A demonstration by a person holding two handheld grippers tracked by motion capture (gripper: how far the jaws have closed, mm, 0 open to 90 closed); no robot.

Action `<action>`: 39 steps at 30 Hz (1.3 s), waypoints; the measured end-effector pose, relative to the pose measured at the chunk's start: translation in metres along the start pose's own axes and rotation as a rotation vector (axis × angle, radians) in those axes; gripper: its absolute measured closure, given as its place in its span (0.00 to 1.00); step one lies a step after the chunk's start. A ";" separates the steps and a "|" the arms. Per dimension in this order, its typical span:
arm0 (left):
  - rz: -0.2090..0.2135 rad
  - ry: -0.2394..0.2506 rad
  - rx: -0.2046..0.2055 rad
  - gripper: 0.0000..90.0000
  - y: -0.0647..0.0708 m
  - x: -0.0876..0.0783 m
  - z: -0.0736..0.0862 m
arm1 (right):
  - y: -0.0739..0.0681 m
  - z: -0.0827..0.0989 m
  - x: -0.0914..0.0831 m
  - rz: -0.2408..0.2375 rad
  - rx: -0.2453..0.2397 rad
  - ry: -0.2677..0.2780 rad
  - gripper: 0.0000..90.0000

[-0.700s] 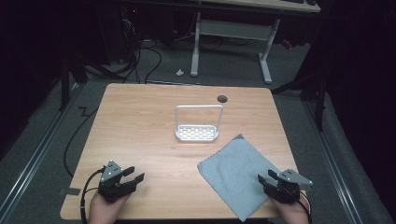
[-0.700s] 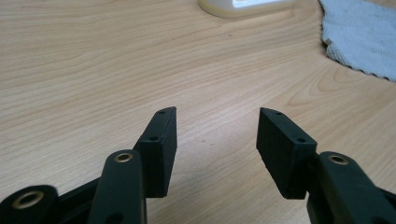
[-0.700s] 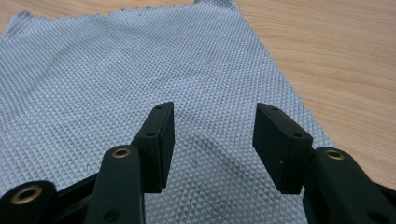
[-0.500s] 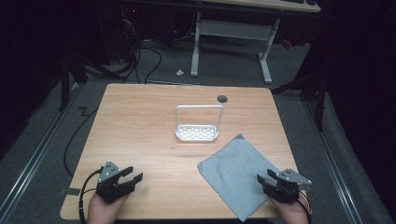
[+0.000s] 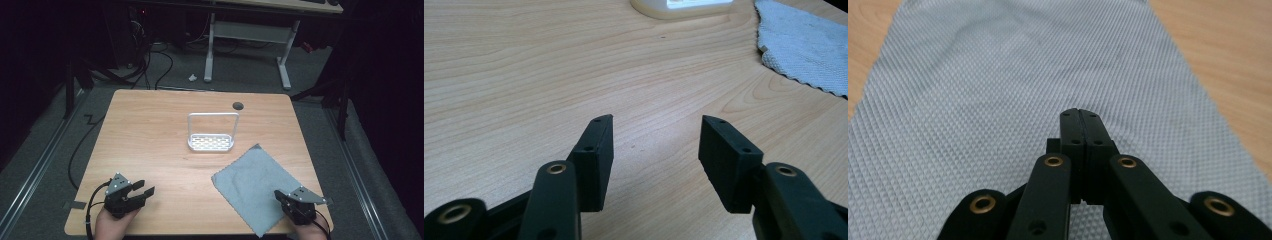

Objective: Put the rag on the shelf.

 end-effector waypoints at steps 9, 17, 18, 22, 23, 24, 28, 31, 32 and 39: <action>0.013 0.004 -0.013 0.54 -0.001 0.001 0.000 | -0.014 0.004 0.010 -0.073 -0.032 -0.052 1.00; 0.011 0.006 -0.002 0.54 0.002 0.001 0.000 | -0.066 -0.009 0.019 -0.206 -0.136 -0.047 1.00; 0.011 0.006 -0.002 0.54 0.002 0.001 0.000 | -0.066 -0.009 0.019 -0.206 -0.136 -0.047 1.00; 0.010 0.009 -0.001 0.54 0.002 0.001 -0.001 | -0.052 -0.014 0.015 -0.154 -0.100 -0.004 1.00; 0.014 0.008 -0.002 0.54 0.002 0.002 -0.001 | -0.031 -0.014 0.013 -0.089 -0.051 0.011 1.00; 0.014 0.008 -0.002 0.55 0.002 0.002 -0.001 | -0.021 -0.012 0.012 -0.055 -0.027 0.017 1.00; 0.025 -0.003 0.010 0.58 0.010 0.007 -0.002 | 0.002 -0.001 0.018 -0.001 0.020 -0.037 1.00; 0.038 -0.002 0.043 0.59 0.026 0.012 -0.005 | -0.002 0.000 0.018 -0.019 0.022 -0.038 1.00; 0.033 -0.002 0.052 0.59 0.033 0.014 -0.007 | -0.011 0.000 0.017 -0.042 -0.013 -0.041 1.00; 0.108 -0.046 0.141 0.70 0.095 0.048 -0.017 | -0.037 -0.013 0.015 -0.076 -0.090 -0.005 1.00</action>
Point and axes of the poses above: each handheld gripper's, and its own axes: x roughly forward along the jaws, z roughly out of its underside, y roughly to its right, the point moved 5 cm from there along x, roughly forward along the jaws, and after that the axes turned 2 degrees about -y, right-handed, at the moved point
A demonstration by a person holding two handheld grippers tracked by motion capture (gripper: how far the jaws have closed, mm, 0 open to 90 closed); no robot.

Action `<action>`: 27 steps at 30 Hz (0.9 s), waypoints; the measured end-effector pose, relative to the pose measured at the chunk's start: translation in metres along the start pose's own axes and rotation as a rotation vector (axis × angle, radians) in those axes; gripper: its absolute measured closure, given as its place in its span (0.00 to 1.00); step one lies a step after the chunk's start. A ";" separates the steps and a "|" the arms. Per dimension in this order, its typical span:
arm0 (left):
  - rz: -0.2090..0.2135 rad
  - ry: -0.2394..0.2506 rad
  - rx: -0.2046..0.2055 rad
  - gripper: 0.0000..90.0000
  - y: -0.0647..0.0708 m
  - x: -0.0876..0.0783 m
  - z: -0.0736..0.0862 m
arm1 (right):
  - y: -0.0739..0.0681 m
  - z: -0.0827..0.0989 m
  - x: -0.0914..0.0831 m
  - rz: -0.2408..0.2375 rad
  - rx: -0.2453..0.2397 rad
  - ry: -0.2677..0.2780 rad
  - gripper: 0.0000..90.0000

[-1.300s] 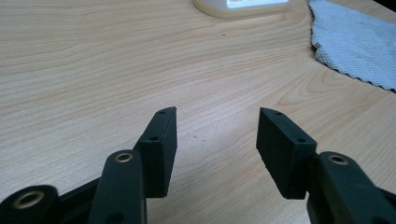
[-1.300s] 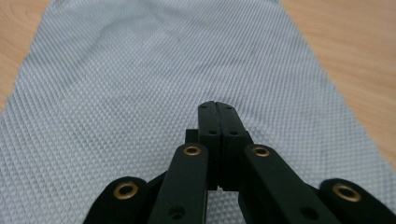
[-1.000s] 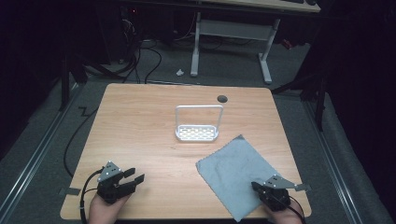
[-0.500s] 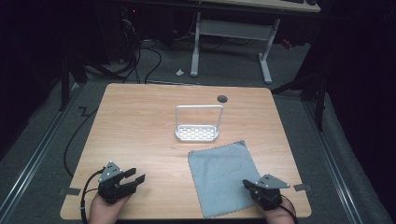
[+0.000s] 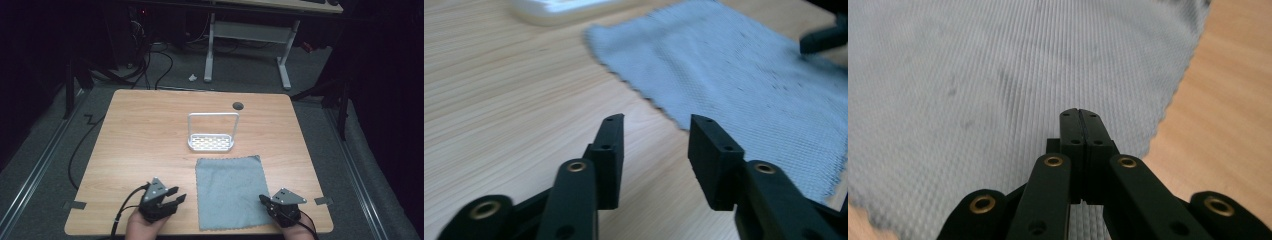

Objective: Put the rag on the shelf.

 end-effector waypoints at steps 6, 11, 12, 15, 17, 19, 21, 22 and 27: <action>0.043 -0.096 0.035 0.85 0.029 0.060 -0.011 | 0.018 -0.008 0.013 0.041 0.044 0.003 1.00; 0.019 -0.113 0.076 0.90 0.029 0.062 -0.012 | 0.026 -0.008 0.024 0.047 0.068 -0.026 1.00; 0.014 -0.117 0.076 0.91 0.028 0.060 -0.012 | 0.025 -0.007 0.024 0.045 0.063 -0.025 1.00; 0.004 -0.124 0.088 0.91 0.024 0.053 -0.008 | 0.017 -0.007 0.024 0.011 0.064 -0.019 1.00; -0.002 -0.133 0.092 0.90 0.020 0.045 -0.003 | 0.012 -0.007 0.023 0.004 0.054 -0.020 1.00; -0.014 -0.141 0.094 0.90 0.015 0.034 0.003 | -0.005 -0.011 0.025 -0.029 0.015 -0.027 1.00; -0.011 -0.146 0.061 0.90 0.007 0.021 0.012 | -0.016 -0.014 0.026 -0.049 -0.009 -0.029 1.00; -0.012 -0.154 0.051 0.89 0.004 0.015 0.014 | -0.020 -0.016 0.027 -0.059 -0.013 -0.028 1.00; 0.005 -0.160 0.041 0.89 0.003 0.001 0.025 | -0.036 -0.019 0.028 -0.088 -0.044 -0.031 1.00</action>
Point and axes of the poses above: each handheld gripper's, and its own axes: x roughly forward along the jaws, z roughly out of its underside, y roughly to its right, the point moved 5 cm from there along x, roughly forward along the jaws, and after that the axes turned 2 degrees about -y, right-handed, at the moved point
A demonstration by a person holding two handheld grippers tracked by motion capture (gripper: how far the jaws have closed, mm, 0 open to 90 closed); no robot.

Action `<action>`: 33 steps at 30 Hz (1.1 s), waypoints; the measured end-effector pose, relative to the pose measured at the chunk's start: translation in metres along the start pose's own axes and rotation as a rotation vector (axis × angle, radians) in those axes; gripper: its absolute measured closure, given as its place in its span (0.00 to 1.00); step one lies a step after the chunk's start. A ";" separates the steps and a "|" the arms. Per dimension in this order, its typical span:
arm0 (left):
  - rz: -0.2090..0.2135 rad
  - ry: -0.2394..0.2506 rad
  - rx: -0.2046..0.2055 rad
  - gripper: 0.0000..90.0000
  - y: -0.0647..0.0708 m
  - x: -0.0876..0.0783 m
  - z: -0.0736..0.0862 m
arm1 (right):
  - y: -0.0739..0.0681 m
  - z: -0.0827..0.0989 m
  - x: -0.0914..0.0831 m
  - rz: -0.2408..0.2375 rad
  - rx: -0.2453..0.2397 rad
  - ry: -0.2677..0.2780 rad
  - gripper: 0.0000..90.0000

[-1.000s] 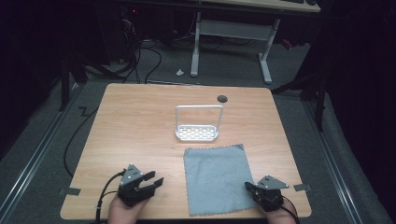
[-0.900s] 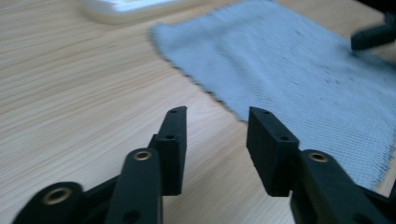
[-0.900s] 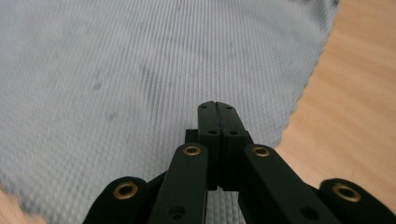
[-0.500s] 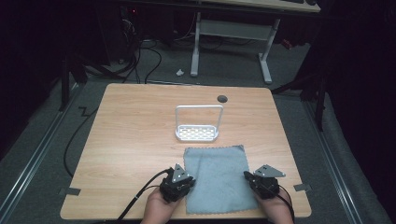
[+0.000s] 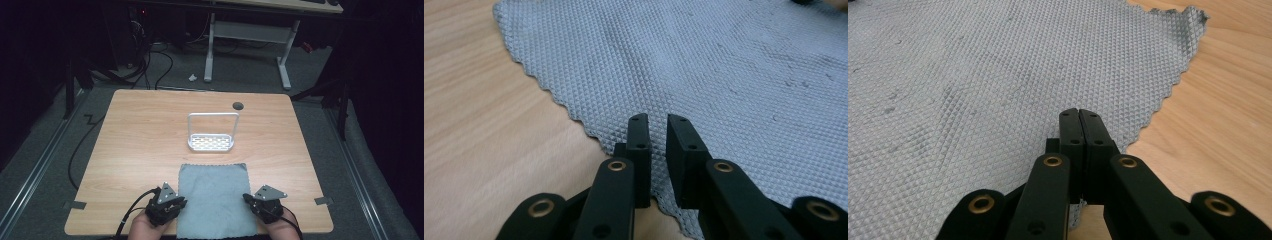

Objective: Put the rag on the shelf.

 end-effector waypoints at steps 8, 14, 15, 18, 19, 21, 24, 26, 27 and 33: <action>-0.028 0.028 -0.034 0.80 -0.013 -0.011 0.001 | -0.006 -0.001 -0.012 -0.048 0.023 0.058 0.95; -0.088 0.075 -0.113 0.67 -0.048 0.003 -0.020 | 0.008 0.002 -0.014 -0.016 0.054 0.080 0.90; -0.106 0.083 -0.115 0.67 -0.053 0.007 -0.024 | 0.009 0.003 -0.014 -0.013 0.063 0.076 0.89; -0.146 0.096 -0.109 0.62 -0.065 0.024 -0.040 | 0.013 0.005 -0.015 0.000 0.065 0.085 0.85; -0.158 0.090 -0.104 0.62 -0.066 0.027 -0.043 | 0.013 0.005 -0.015 0.004 0.065 0.087 0.84; -0.158 0.076 -0.094 0.65 -0.067 0.033 -0.046 | 0.014 0.005 -0.016 0.006 0.068 0.093 0.83; -0.167 0.071 -0.111 0.66 -0.069 0.037 -0.047 | 0.015 0.004 -0.016 0.021 0.060 0.100 0.81; -0.166 0.082 -0.117 0.69 -0.070 0.038 -0.047 | 0.015 0.002 -0.016 0.022 0.069 0.108 0.80; -0.162 0.086 -0.121 0.70 -0.070 0.039 -0.047 | 0.015 0.001 -0.015 0.017 0.073 0.114 0.79; -0.106 0.099 -0.143 0.76 -0.071 0.040 -0.048 | 0.017 -0.007 -0.010 0.010 0.122 0.134 0.75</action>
Point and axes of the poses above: each handheld gripper's, and its own axes: x roughly forward along the jaws, z roughly out of its underside, y roughly to its right, the point moved 5 cm from there along x, roughly forward along the jaws, and after that the axes turned 2 degrees about -y, right-handed, at the moved point
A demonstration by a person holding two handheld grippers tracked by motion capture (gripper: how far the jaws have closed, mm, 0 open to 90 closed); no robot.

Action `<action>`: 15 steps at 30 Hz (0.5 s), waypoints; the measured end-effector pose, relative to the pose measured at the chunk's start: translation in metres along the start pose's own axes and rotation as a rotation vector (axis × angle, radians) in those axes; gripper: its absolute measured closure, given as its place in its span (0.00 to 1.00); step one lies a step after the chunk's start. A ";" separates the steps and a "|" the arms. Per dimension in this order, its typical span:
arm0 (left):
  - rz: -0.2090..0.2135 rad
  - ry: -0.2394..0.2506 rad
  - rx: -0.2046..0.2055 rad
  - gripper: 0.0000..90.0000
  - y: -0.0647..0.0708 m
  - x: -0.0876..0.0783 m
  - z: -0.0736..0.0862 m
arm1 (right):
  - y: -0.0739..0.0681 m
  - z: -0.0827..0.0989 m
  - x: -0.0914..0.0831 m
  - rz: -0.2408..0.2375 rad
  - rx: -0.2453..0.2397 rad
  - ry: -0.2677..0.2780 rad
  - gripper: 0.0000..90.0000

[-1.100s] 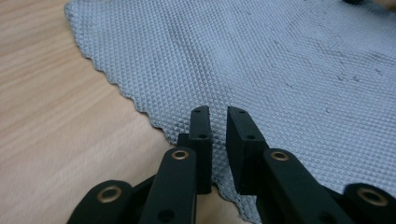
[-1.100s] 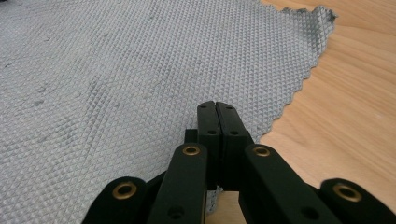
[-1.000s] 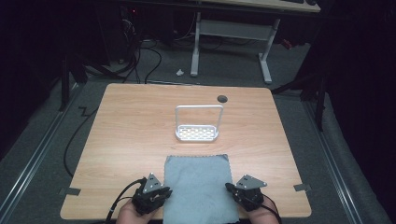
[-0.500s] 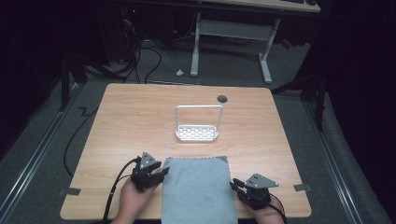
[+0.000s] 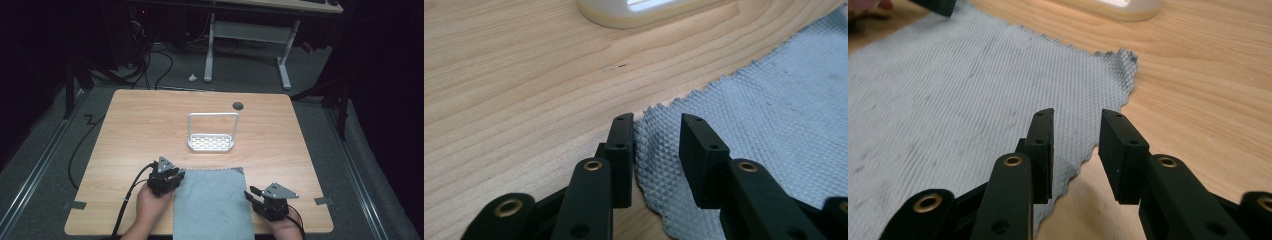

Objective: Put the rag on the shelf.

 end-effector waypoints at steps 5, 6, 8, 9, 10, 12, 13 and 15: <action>0.025 -0.003 -0.028 0.91 -0.002 0.000 0.000 | 0.018 -0.023 0.024 0.046 0.036 -0.024 0.68; 0.028 -0.008 -0.019 0.93 -0.001 0.000 0.001 | 0.021 -0.027 0.030 0.049 0.040 -0.026 0.67; 0.025 -0.010 -0.016 0.96 -0.001 0.000 0.001 | 0.023 -0.033 0.043 0.050 0.046 -0.050 0.66; 0.025 -0.010 -0.016 0.97 -0.001 0.000 0.001 | 0.024 -0.036 0.051 0.063 0.048 -0.064 0.66; 0.029 -0.010 -0.020 0.97 -0.001 0.000 0.001 | 0.025 -0.038 0.057 0.068 0.049 -0.069 0.66; 0.041 -0.010 -0.022 0.97 -0.002 0.000 0.001 | 0.027 -0.042 0.064 0.059 0.076 -0.072 0.68; 0.040 -0.011 -0.018 0.97 -0.001 0.000 0.001 | 0.028 -0.043 0.067 0.061 0.075 -0.079 0.69; 0.043 -0.014 -0.014 0.97 -0.001 0.000 0.001 | 0.029 -0.044 0.069 0.076 0.063 -0.085 0.71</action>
Point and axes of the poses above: each handheld gripper's, and its own axes: x roughly forward along the jaws, z roughly out of its underside, y roughly to its right, the point moved 5 cm from there along x, roughly forward along the jaws, and after that the axes turned 2 degrees about -y, right-handed, at the moved point
